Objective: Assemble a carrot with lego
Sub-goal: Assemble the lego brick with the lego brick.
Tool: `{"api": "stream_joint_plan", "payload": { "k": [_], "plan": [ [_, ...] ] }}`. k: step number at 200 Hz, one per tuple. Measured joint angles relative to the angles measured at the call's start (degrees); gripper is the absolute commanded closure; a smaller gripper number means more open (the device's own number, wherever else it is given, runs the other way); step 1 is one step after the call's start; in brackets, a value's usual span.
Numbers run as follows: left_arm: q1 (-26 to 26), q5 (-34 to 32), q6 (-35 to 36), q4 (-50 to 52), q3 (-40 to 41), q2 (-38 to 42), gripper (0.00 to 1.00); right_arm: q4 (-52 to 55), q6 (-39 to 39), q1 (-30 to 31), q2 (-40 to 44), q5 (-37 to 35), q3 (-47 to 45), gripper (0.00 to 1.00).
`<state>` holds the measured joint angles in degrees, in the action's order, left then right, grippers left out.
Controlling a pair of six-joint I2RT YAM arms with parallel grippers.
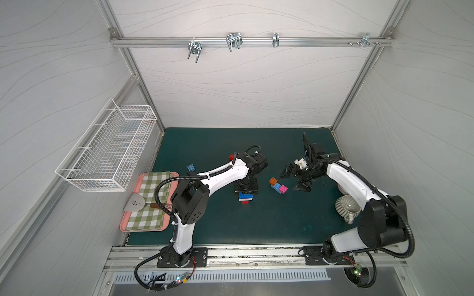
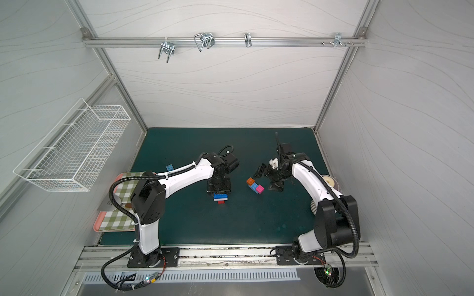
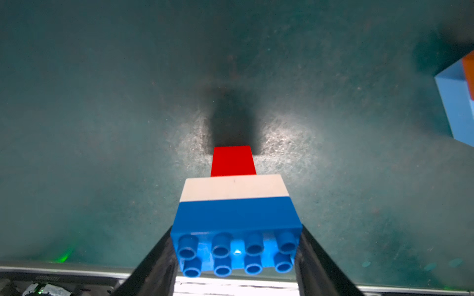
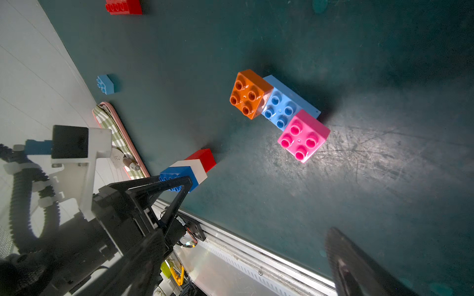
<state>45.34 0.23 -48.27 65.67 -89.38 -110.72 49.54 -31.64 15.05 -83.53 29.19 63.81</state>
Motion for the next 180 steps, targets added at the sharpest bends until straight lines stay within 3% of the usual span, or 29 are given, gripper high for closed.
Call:
{"api": "stream_joint_plan", "payload": {
  "k": [180],
  "plan": [
    [-0.6, -0.8, -1.7, -3.1, 6.6, 4.6, 0.18, 0.1, 0.0, -0.2, 0.0, -0.3, 0.1, 0.01]
  ]
}}
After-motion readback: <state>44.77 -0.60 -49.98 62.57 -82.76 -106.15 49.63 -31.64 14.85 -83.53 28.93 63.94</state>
